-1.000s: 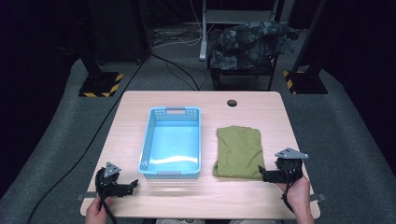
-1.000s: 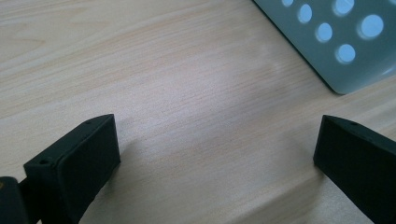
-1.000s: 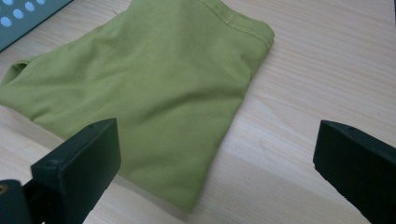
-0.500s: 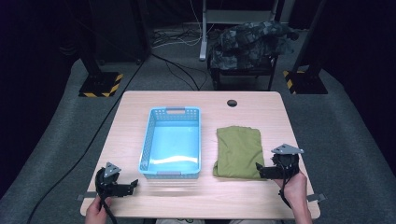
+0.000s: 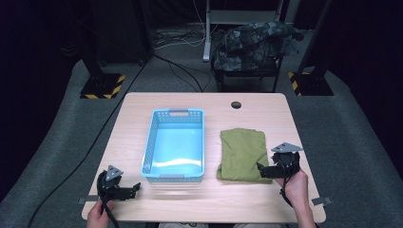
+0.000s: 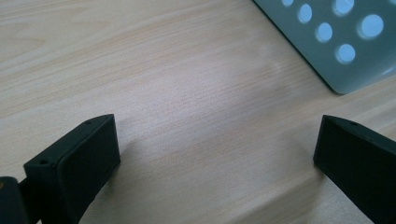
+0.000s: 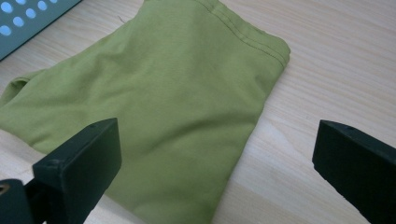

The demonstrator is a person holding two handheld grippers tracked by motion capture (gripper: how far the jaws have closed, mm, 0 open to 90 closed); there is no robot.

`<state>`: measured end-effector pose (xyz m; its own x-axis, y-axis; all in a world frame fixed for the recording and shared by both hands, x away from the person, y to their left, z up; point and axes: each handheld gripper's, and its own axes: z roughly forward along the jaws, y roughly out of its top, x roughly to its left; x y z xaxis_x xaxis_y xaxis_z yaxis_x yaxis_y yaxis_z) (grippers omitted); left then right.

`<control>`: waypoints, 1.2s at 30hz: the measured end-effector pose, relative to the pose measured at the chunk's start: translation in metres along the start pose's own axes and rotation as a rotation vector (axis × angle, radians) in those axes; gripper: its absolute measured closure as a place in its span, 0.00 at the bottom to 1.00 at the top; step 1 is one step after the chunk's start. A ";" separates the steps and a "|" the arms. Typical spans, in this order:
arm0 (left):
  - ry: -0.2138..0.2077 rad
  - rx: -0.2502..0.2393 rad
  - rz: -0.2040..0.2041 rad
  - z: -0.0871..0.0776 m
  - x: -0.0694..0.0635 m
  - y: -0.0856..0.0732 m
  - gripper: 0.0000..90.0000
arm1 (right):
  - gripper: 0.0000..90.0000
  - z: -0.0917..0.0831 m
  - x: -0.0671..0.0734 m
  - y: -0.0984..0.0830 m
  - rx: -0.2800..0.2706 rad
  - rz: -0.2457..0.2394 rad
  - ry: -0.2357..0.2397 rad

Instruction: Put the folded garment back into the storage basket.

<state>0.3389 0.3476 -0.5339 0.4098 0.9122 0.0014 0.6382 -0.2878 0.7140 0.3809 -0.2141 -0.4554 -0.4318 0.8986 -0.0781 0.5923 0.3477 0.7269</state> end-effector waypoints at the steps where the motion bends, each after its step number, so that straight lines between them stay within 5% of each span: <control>1: 0.000 0.000 0.000 0.000 0.000 0.000 0.00 | 0.00 0.001 0.000 0.001 0.000 0.000 0.000; 36: 0.000 0.000 0.000 0.000 0.000 0.000 0.00 | 0.00 0.028 0.010 0.023 0.045 -0.036 0.023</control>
<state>0.3388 0.3476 -0.5339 0.4097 0.9122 0.0011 0.6383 -0.2876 0.7140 0.4092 -0.1899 -0.4581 -0.4686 0.8790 -0.0879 0.6059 0.3922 0.6922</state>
